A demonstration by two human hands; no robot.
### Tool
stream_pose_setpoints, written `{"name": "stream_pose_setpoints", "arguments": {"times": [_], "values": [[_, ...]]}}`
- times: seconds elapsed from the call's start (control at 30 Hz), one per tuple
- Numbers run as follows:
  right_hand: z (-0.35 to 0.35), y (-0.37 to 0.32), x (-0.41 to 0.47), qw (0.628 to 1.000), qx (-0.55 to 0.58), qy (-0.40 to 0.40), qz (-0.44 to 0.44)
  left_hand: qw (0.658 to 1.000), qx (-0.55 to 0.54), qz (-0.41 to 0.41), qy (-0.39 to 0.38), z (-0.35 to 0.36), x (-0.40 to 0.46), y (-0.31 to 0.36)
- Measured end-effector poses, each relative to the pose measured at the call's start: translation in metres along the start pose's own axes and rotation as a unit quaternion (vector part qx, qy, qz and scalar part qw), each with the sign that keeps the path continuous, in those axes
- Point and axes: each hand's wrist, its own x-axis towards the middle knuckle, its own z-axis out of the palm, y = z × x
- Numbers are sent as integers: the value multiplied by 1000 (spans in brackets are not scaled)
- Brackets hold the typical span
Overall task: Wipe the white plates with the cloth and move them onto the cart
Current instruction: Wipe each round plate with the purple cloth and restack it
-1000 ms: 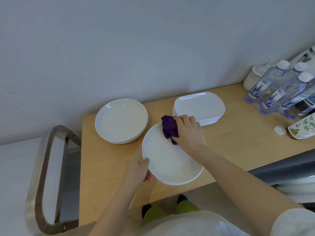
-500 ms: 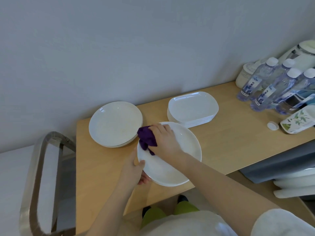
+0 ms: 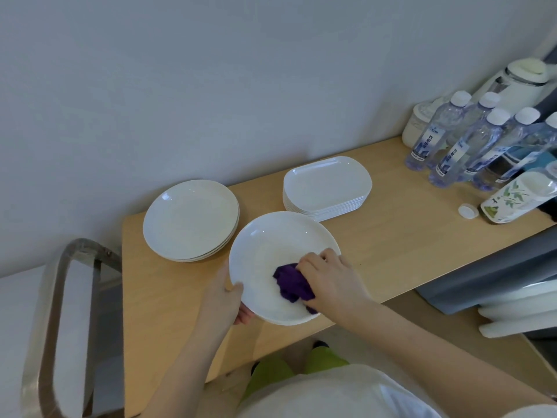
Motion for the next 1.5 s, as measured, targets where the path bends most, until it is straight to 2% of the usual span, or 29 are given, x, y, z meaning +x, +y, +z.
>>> {"name": "stream_pose_setpoints", "arguments": {"times": [0.17, 0.27, 0.4, 0.63, 0.77, 0.97, 1.23, 1.33, 1.5], "values": [[-12, 25, 19, 994, -102, 25, 23, 1000, 1, -21, 2, -2, 0, 4], [-21, 32, 31, 990, -96, 69, 78, 1000, 0, -25, 8, -1, -2, 6], [-26, 37, 41, 984, -35, 112, 133, 999, -14, -29, 16, 0, -4, 6], [-15, 13, 34, 989, -110, 99, 24, 999, -11, -38, 35, 3, -5, 6], [-5, 6, 28, 999, -30, 22, -9, 998, -2, -42, 46, 5, -4, 6], [-10, 21, 7, 995, -92, 5, -48, 997, 0, -60, 56, 5, -2, 4], [-39, 50, 36, 982, -133, 116, 69, 994, 6, -74, 75, 8, -2, 5], [-43, 82, 37, 972, -85, 175, 129, 994, 16, -69, 84, 12, -4, 5], [-26, 132, 25, 973, -5, 106, 206, 991, 66, -71, 88, 14, -2, 4]]}}
